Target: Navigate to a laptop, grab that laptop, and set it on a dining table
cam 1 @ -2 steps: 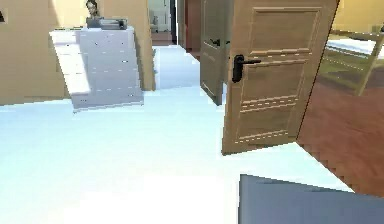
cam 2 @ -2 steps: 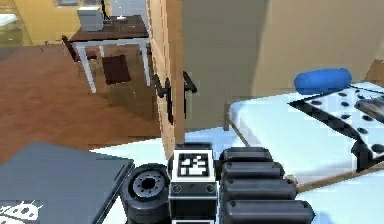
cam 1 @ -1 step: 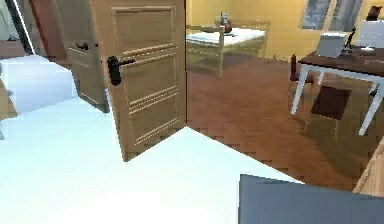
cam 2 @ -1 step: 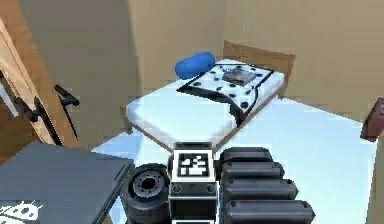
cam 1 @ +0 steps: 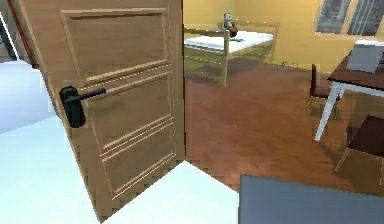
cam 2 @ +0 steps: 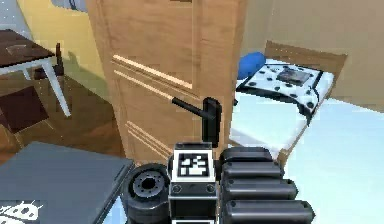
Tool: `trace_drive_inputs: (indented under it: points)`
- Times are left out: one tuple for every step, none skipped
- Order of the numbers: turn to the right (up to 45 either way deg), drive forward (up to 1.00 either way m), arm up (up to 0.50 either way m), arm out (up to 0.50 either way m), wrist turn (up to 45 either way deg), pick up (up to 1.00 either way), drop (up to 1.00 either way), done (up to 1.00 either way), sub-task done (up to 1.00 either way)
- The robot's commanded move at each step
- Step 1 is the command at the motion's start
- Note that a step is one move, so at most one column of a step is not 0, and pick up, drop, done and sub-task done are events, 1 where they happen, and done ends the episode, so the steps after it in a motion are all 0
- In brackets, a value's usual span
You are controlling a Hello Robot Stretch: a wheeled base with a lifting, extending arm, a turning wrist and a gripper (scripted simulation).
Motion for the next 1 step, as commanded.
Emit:
trace_drive_inputs:
  points:
    - [18.0, 0.00, 0.00, 0.00, 0.0, 0.00, 0.00, 0.00, 0.00]
